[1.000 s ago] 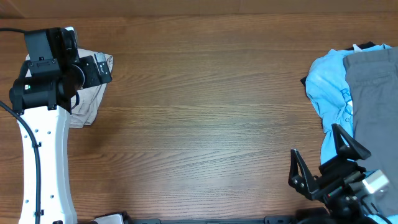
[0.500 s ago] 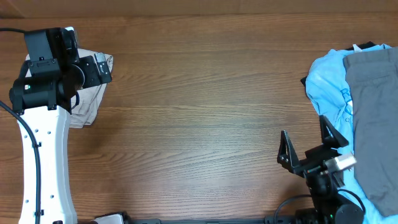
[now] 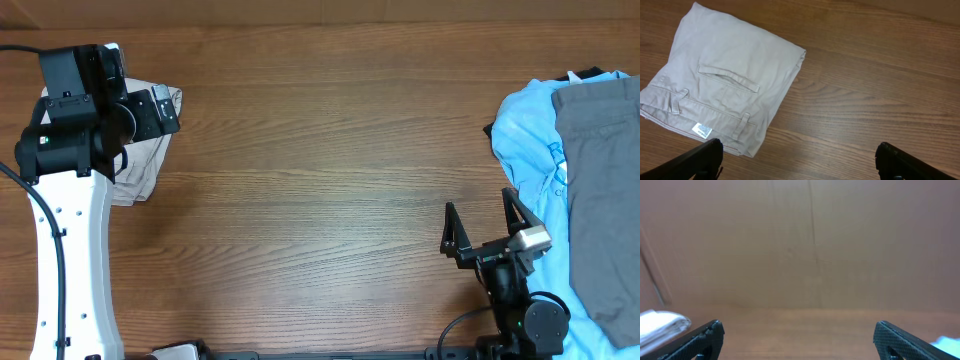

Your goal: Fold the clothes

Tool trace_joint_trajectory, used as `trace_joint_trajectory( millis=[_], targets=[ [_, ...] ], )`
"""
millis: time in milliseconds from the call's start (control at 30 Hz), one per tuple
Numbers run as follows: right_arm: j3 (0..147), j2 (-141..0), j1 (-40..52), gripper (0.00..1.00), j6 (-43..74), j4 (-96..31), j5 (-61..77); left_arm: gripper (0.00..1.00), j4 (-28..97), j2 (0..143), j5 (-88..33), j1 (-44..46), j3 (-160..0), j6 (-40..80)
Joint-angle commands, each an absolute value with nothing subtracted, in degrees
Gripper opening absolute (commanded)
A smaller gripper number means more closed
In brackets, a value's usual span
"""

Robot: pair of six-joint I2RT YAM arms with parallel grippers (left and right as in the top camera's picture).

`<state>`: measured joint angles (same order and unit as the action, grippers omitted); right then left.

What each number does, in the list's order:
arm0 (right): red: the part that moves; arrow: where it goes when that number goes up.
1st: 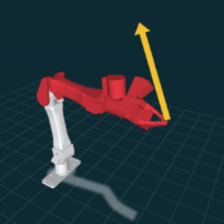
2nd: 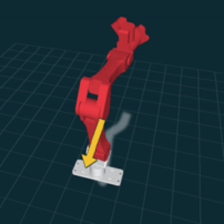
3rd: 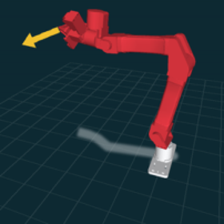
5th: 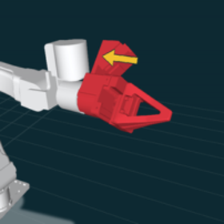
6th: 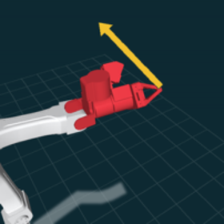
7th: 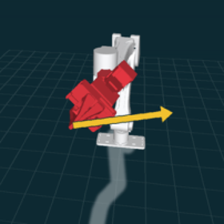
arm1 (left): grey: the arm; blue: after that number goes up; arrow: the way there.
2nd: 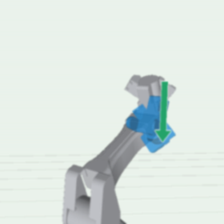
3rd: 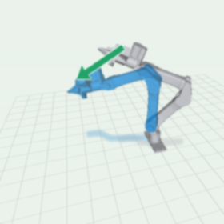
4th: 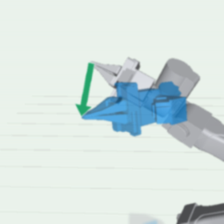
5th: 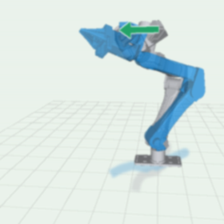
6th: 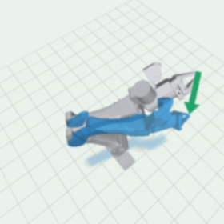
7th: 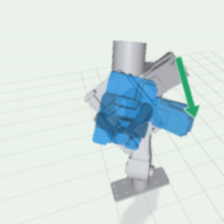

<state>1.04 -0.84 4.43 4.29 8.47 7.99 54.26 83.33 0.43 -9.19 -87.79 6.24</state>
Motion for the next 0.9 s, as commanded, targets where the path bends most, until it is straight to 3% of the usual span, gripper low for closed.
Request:
trace_joint_trajectory(
  millis=[0,200,467,867],
  targets=[
    [0.4,-0.2,3.9,1.0,-1.3,6.6,6.9,1.0,54.0,83.3,0.0,-9.2,-87.7,6.7],
    [0.4,-0.2,3.9,1.0,-9.5,1.3,7.5,1.0,54.0,83.3,0.0,-9.2,-87.7,6.7],
    [0.4,-0.2,3.9,1.0,-9.4,-4.4,4.9,1.0,54.0,83.3,0.0,-9.2,-87.7,6.7],
    [0.4,-0.2,3.9,1.0,0.3,-4.7,-2.5,1.0,54.0,83.3,0.0,-9.2,-87.7,6.7]
  ],
)
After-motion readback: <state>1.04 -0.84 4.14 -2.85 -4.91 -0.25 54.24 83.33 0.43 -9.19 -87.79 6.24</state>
